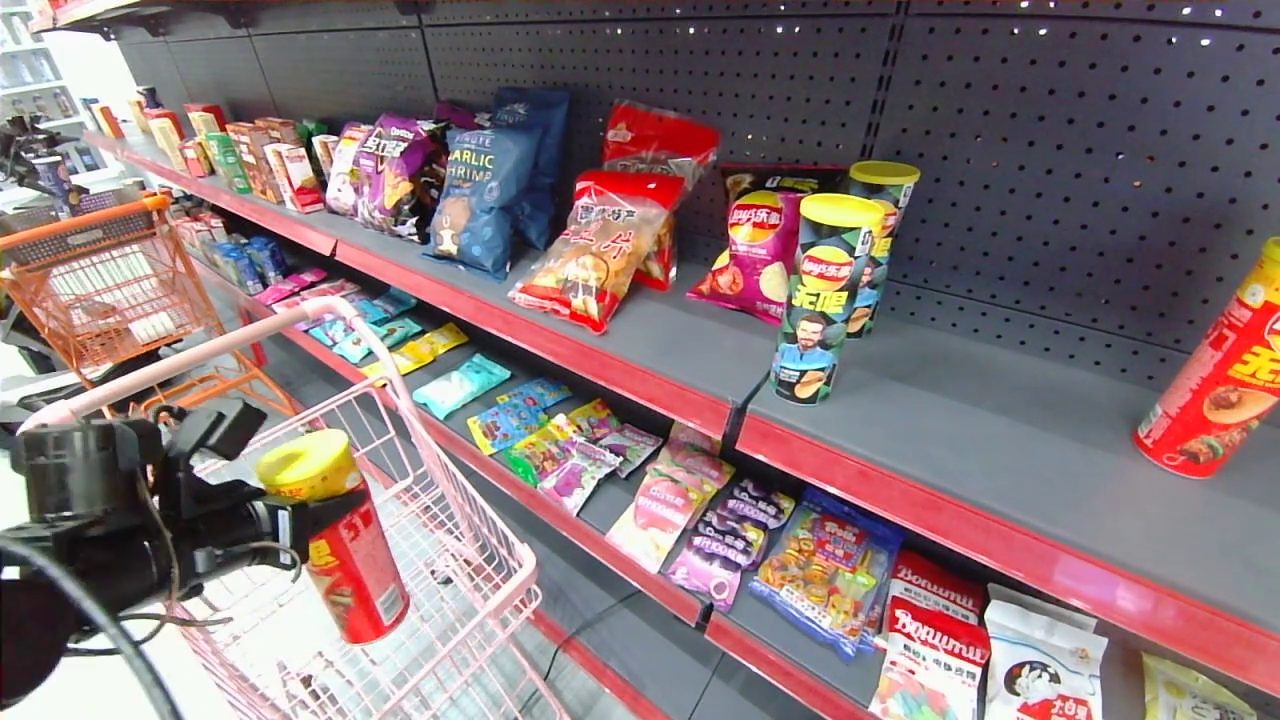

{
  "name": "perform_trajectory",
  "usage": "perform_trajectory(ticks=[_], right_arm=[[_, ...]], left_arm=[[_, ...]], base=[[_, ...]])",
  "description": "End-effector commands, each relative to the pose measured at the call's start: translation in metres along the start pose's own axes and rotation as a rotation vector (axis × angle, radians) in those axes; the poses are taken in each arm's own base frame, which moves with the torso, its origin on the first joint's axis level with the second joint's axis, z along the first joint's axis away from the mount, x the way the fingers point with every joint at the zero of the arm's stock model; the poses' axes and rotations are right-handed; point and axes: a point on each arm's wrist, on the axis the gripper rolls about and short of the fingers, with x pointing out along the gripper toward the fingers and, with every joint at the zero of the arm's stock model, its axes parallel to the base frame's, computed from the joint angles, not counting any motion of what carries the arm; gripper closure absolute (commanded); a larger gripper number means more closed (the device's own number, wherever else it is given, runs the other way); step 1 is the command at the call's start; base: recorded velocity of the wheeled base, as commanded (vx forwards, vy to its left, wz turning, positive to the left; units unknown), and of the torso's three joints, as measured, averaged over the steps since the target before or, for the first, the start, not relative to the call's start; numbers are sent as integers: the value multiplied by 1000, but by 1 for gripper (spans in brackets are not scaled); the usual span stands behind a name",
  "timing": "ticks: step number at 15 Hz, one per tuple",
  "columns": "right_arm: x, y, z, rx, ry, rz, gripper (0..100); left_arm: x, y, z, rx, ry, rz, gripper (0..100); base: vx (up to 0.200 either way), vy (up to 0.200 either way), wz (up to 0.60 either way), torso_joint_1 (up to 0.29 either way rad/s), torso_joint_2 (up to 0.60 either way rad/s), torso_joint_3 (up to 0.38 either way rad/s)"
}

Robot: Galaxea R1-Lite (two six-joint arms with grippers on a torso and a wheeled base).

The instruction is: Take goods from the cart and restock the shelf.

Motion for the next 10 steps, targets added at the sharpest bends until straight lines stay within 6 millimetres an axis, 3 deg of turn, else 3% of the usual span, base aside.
perform_trajectory(ticks=[1,4,6,10], right_arm=[[0,0,0,0,1,0,0],[0,0,0,0,1,0,0],[0,0,0,0,1,0,0],[0,0,0,0,1,0,0]], left_arm=[[-98,-35,75,40,-180,31,100],[-151,-64,64,58,-211,2,100],[-184,-85,42,65,-213,-31,100],[-225,-112,1,84,-205,-105,100]], base=[[0,0,0,0,0,0],[0,0,0,0,0,0],[0,0,0,0,0,0],[0,0,0,0,0,0]])
